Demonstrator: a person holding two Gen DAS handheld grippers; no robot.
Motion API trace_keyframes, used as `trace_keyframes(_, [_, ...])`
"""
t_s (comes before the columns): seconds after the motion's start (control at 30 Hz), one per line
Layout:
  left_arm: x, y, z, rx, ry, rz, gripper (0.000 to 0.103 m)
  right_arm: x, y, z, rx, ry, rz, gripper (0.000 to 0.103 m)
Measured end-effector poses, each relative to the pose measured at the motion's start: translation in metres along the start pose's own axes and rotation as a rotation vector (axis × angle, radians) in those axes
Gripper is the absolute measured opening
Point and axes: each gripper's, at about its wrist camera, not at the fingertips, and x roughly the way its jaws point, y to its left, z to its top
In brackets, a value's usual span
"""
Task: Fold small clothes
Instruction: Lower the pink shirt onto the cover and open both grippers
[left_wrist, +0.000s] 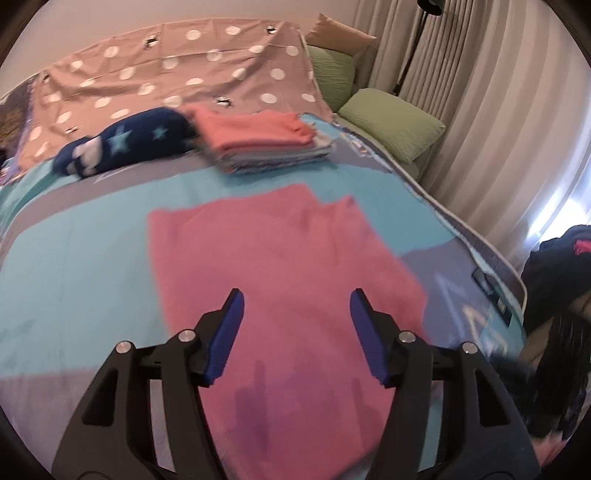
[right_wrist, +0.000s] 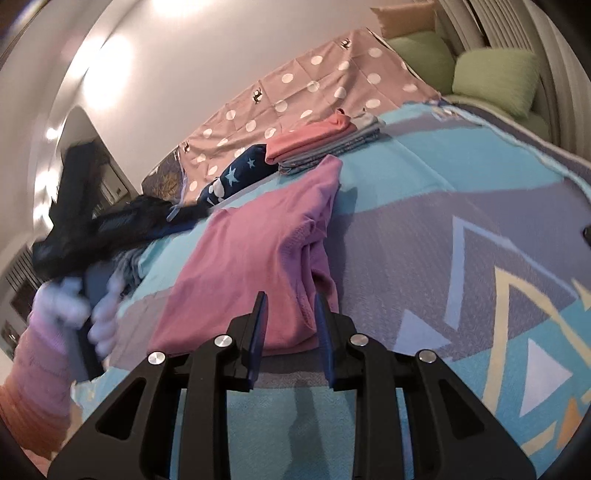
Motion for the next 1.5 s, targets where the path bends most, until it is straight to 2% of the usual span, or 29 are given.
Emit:
trace_keyframes(0.13, [-0.036,0.014,-0.044,-0.013,-0.001,0.031,0.066,0.005,-0.003,0.001,-0.001,0.028,-0.026,0.027])
trace_keyframes(0.23, [-0.051,0.021,-0.072,-0.035,0.015,0.001,0.066,0.008,-0.008,0.0,0.026,0.049,-0.043,0.027])
trace_keyframes(0.47, [-0.05,0.011,-0.12,0.017,0.072,-0.047,0.07,0.015,-0.002,-0.001,0.013,0.072,-0.092,0.028])
trace_keyframes(0.53, [-0.04,0.009,-0.125,0.015,0.083,-0.036,0.07,0.019,0.002,-0.004,0.007,0.085,-0.107,0.03])
trace_keyframes(0.67, [-0.033,0.007,-0.122,0.002,0.045,0.051,0.069,0.022,0.009,-0.005,-0.026,0.082,-0.15,0.031])
trace_keyframes(0.8, [-0.031,0.005,-0.121,-0.002,0.038,0.071,0.069,0.025,0.013,-0.006,-0.044,0.084,-0.178,0.032])
trace_keyframes(0.9, [-0.03,0.002,-0.126,0.033,0.029,0.146,0.069,0.028,0.013,-0.006,-0.052,0.088,-0.19,0.032])
trace_keyframes(1.07, [-0.034,0.008,-0.13,0.003,0.018,0.187,0.071,0.033,0.014,-0.005,-0.06,0.098,-0.211,0.032])
trace_keyframes(1.1, [-0.034,0.011,-0.13,-0.01,0.021,0.196,0.071,0.034,0.014,-0.005,-0.062,0.097,-0.218,0.03])
trace_keyframes(1.2, [-0.035,0.014,-0.131,-0.037,0.03,0.24,0.073,0.036,0.011,-0.003,-0.052,0.092,-0.276,0.01])
trace_keyframes(1.3, [-0.037,0.015,-0.135,-0.023,0.043,0.283,0.073,0.037,0.002,0.0,-0.029,0.102,-0.313,0.009])
trace_keyframes(1.37, [-0.04,0.014,-0.138,-0.011,0.047,0.3,0.073,0.037,-0.005,0.001,-0.036,0.097,-0.439,0.001])
trace_keyframes(1.5, [-0.046,0.017,-0.142,-0.028,0.038,0.26,0.071,0.025,-0.028,0.006,0.082,0.107,-0.33,0.001])
